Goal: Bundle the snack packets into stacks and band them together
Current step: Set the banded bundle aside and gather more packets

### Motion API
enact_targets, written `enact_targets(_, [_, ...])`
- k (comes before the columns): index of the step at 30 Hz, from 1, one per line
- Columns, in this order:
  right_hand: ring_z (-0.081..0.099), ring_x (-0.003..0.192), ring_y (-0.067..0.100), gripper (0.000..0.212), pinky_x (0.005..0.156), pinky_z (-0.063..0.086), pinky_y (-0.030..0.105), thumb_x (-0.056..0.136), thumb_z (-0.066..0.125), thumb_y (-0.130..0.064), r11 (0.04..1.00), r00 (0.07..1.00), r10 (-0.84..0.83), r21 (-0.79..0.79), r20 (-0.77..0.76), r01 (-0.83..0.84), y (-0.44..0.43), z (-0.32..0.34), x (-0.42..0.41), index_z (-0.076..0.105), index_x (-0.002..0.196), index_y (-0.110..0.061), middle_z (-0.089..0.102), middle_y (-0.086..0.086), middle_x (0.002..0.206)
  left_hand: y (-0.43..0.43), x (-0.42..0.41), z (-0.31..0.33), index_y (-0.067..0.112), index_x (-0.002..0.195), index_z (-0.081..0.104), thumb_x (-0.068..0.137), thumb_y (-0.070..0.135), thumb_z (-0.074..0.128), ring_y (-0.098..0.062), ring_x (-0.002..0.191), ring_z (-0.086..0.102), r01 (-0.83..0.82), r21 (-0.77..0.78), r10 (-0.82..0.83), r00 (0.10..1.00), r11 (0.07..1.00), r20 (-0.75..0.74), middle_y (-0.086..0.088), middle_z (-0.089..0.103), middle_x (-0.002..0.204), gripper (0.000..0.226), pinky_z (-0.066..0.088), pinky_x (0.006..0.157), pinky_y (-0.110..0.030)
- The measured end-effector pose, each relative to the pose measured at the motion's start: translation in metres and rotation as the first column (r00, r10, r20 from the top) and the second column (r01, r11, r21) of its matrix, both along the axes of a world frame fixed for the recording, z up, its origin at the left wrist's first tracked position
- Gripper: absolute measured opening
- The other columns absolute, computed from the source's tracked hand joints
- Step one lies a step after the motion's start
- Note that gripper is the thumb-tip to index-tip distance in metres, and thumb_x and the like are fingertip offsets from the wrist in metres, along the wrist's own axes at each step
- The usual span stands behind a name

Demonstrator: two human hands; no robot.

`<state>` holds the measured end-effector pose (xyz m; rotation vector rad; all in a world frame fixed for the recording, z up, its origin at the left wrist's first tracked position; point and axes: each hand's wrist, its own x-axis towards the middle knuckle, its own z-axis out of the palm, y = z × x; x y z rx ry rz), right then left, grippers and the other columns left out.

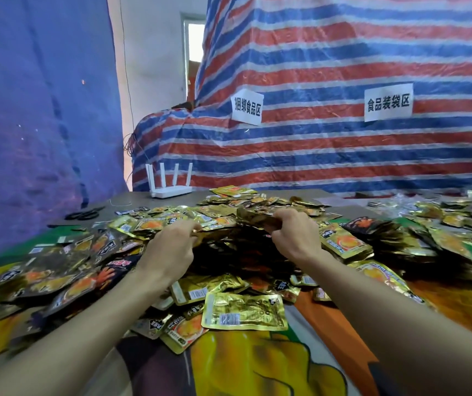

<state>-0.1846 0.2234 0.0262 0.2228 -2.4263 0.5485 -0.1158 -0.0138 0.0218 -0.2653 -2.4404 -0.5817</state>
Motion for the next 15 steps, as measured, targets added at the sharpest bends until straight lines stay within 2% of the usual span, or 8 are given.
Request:
enact_targets(3, [0.065,0.079,0.023,0.006,0.07,0.054,0.038,0.09,0.073,-0.016,0.929,0.985,0.153,-0.329,-0.08,-0.171,0.006,0.006,0.012,0.07,0.095,-0.018,0.071,-0.001,0.086,0.001,0.003,0.001,0.005,0.117,0.064,0.1,0.007,0.055,-0.024,0.1,0.057,-0.007,0.115,0.018,0.995,0.993,-0.096,-0.005,0.057,0.111,0.02,0.045,0.087,-0.034])
enact_targets(6, [0.07,0.081,0.019,0.012,0.069,0.059,0.038,0.086,0.08,-0.018,0.74,0.94,0.273,-0.58,-0.204,-0.34,0.007,0.013,0.031,0.074,0.097,-0.018,0.074,-0.002,0.088,0.002,0.011,0.008,0.002,0.105,0.065,0.098,0.007,0.059,-0.02,0.086,0.055,0.015,0.241,0.036,0.977,0.97,-0.208,-0.005,0.055,0.098,0.01,0.039,0.075,-0.025])
enact_targets(8, [0.072,0.082,0.018,0.017,0.067,0.061,0.036,0.081,0.085,-0.018,0.6,0.922,0.291,-0.702,-0.254,-0.383,0.007,0.015,0.042,0.074,0.094,-0.02,0.076,-0.002,0.086,0.003,0.018,0.015,0.008,0.1,0.065,0.098,0.007,0.061,-0.014,0.075,0.058,0.06,0.376,0.055,0.956,0.925,-0.287,-0.004,0.057,0.095,0.005,0.045,0.064,-0.018])
enact_targets(9, [0.073,0.081,0.018,0.019,0.066,0.061,0.035,0.079,0.086,-0.018,0.534,0.917,0.294,-0.749,-0.27,-0.392,0.007,0.015,0.047,0.074,0.093,-0.022,0.076,-0.002,0.085,0.004,0.022,0.019,0.011,0.099,0.064,0.098,0.007,0.061,-0.009,0.068,0.061,0.095,0.457,0.064,0.945,0.885,-0.321,-0.003,0.058,0.094,0.006,0.049,0.057,-0.015])
enact_targets(11, [0.075,0.082,0.018,0.023,0.067,0.062,0.036,0.077,0.087,-0.016,0.405,0.908,0.307,-0.825,-0.284,-0.395,0.006,0.013,0.054,0.073,0.093,-0.023,0.077,-0.001,0.086,0.006,0.027,0.024,0.018,0.094,0.063,0.098,0.011,0.061,0.003,0.066,0.063,0.139,0.591,0.111,0.924,0.795,-0.367,0.001,0.062,0.089,0.009,0.046,0.053,-0.008])
enact_targets(13, [0.076,0.087,0.021,0.03,0.073,0.062,0.041,0.077,0.087,-0.013,0.294,0.913,0.31,-0.886,-0.267,-0.359,0.003,0.009,0.059,0.07,0.1,-0.019,0.077,0.002,0.092,0.012,0.029,0.027,0.03,0.086,0.061,0.099,0.017,0.062,0.007,0.066,0.06,0.148,0.709,0.164,0.922,0.69,-0.352,0.007,0.066,0.084,0.018,0.043,0.054,-0.009])
enact_targets(15, [0.076,0.088,0.025,0.032,0.076,0.062,0.046,0.078,0.086,-0.011,0.223,0.925,0.307,-0.928,-0.225,-0.299,-0.003,0.001,0.063,0.067,0.103,-0.015,0.077,0.005,0.095,0.021,0.03,0.026,0.032,0.084,0.062,0.099,0.02,0.063,0.005,0.067,0.061,0.199,0.813,0.137,0.937,0.547,-0.322,0.009,0.067,0.082,0.019,0.045,0.06,-0.016])
